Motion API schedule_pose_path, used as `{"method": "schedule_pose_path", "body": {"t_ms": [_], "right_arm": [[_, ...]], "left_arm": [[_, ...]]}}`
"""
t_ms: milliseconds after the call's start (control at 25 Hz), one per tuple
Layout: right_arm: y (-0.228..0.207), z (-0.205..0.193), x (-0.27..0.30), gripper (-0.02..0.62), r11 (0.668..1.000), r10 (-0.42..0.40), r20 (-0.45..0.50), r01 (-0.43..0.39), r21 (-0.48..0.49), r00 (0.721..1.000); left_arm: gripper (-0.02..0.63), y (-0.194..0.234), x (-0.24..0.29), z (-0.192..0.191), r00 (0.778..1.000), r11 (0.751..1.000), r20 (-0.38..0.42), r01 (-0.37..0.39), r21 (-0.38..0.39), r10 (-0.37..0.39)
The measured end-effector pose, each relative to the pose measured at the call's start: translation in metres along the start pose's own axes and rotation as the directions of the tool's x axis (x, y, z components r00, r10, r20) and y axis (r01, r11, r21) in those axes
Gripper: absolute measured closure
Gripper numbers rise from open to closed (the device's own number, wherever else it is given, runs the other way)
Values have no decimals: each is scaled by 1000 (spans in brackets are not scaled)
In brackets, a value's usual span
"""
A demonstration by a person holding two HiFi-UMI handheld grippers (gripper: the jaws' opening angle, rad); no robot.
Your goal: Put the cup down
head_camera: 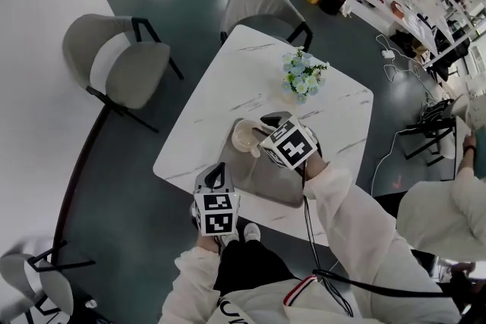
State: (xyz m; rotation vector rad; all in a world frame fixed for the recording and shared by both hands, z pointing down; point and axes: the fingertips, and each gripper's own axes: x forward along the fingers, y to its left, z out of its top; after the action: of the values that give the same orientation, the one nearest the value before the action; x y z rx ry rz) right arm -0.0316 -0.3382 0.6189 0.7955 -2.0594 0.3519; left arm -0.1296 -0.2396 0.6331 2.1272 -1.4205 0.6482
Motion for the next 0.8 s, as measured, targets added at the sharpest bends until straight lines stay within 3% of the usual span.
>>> {"method": "schedule_pose_path", "body": {"t_ms": [40, 160, 240, 320, 400, 800], "right_arm": [[-1, 3, -7, 490, 1000, -13, 40, 12, 21, 999], [-4, 12, -27, 492, 998, -42, 157, 33, 56, 987], [-1, 19, -44, 494, 998, -50, 230, 41, 41, 972], [5, 24, -61, 562, 998, -61, 280, 67, -13, 958], [13, 24, -75, 577, 996, -66, 305, 81, -36, 950], [25, 2, -133, 577, 988, -156, 399, 142, 63, 904]], "left_arm": [[597, -3, -2, -1, 1000, 1000, 2, 0, 2, 0], [597, -10, -9, -4, 1000, 1000, 6, -4, 6, 3], [597, -15, -14, -3, 1000, 1000, 10, -7, 12, 7], [597, -20, -20, -1, 1000, 1000, 16, -13, 23, 13], [597, -24, -28, 4, 1000, 999, 25, -20, 31, 19], [597, -40, -66, 23, 997, 996, 64, -48, 82, 42]]}}
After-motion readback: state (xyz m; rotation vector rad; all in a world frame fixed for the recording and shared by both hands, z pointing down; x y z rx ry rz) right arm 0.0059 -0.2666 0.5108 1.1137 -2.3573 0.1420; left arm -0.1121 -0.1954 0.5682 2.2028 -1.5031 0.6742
